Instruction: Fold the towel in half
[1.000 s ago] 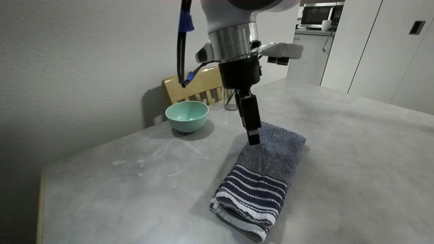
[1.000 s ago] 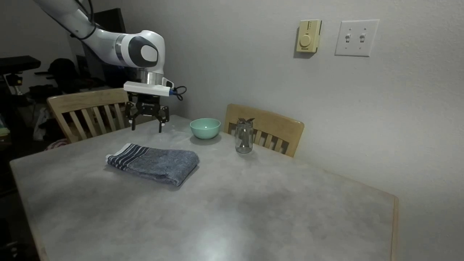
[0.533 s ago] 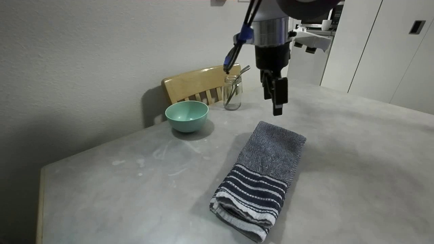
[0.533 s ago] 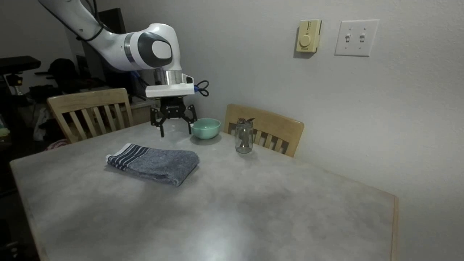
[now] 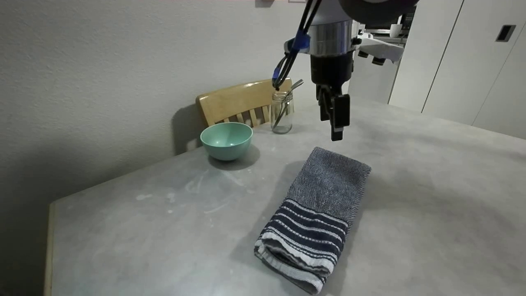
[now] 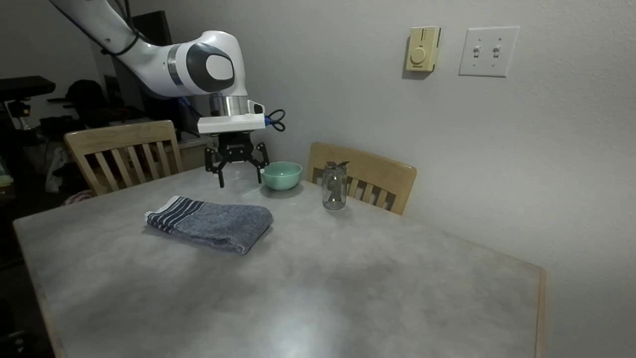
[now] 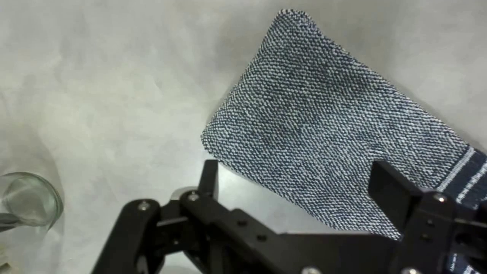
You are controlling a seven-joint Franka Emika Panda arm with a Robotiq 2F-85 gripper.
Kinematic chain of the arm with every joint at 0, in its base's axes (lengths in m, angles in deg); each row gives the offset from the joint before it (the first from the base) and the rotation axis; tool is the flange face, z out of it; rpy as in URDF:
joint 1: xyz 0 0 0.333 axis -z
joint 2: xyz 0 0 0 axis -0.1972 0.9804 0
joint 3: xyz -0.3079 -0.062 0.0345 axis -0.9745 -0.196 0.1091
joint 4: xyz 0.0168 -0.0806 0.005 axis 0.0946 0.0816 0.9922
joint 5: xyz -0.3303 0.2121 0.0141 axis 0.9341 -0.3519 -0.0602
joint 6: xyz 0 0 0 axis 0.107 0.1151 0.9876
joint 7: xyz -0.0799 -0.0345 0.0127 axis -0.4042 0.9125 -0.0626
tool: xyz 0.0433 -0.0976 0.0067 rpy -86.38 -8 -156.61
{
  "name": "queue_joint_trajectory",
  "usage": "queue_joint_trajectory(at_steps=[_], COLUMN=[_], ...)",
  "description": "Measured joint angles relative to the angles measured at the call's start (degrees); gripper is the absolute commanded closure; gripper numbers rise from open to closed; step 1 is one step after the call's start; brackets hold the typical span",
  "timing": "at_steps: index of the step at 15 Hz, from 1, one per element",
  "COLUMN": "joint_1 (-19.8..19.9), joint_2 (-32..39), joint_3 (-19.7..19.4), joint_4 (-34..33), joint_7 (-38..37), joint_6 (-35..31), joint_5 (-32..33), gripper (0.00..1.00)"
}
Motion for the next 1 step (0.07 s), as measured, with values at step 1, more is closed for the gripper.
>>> queue_joint_trajectory(at_steps=[1], joint_1=[0.02], joint_2=[0.01], joint_3=[-0.01], joint_4=[-0.02], joint_7=[0.0], joint_6=[0.0], joint_5=[0.0], gripper=[0.0])
